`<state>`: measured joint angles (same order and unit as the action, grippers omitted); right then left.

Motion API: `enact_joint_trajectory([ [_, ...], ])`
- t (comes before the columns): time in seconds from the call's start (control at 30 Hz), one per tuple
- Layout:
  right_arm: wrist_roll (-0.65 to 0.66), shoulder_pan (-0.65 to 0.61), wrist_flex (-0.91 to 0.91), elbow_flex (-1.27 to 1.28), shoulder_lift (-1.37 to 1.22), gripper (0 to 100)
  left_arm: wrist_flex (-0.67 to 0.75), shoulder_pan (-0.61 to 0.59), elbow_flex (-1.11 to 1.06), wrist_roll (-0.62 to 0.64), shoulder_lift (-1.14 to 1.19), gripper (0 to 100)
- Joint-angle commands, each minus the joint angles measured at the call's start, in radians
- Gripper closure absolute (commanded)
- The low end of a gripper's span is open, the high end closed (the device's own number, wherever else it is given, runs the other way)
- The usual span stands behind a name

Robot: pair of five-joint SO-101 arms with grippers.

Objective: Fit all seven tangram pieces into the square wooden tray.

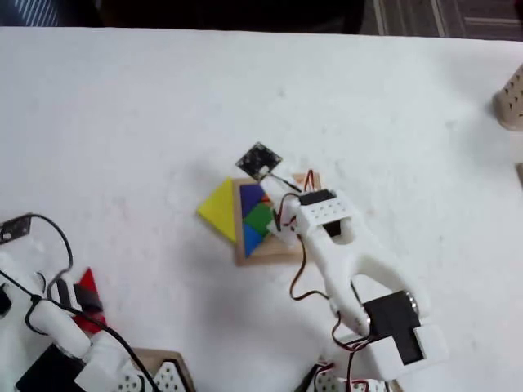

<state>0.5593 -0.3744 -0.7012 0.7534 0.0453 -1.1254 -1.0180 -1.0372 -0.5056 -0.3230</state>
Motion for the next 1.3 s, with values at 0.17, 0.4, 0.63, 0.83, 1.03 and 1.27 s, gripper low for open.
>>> enact_joint_trajectory([
  [0.17, 0.009, -0.012, -0.018, -0.021, 0.004, 98.1, 0.011, 0.226, 0.066, 0.215, 0.015, 85],
  [0.4, 0.011, -0.012, -0.018, -0.021, 0.002, 98.1, -0.025, 0.300, 0.086, 0.267, 0.015, 85],
  [0.63, 0.012, -0.012, -0.018, -0.021, 0.002, 98.1, -0.167, 0.355, 0.204, 0.344, 0.015, 85],
  [0.83, 0.014, -0.012, -0.018, -0.021, 0.002, 98.1, -0.292, 0.417, 0.321, 0.368, 0.015, 85],
  [1.03, 0.014, -0.012, -0.018, -0.021, 0.002, 98.1, -0.334, 0.539, 0.358, 0.364, 0.015, 85],
  [1.27, 0.014, -0.012, -0.018, -0.021, 0.002, 98.1, -0.333, 0.621, 0.350, 0.367, 0.021, 85],
])
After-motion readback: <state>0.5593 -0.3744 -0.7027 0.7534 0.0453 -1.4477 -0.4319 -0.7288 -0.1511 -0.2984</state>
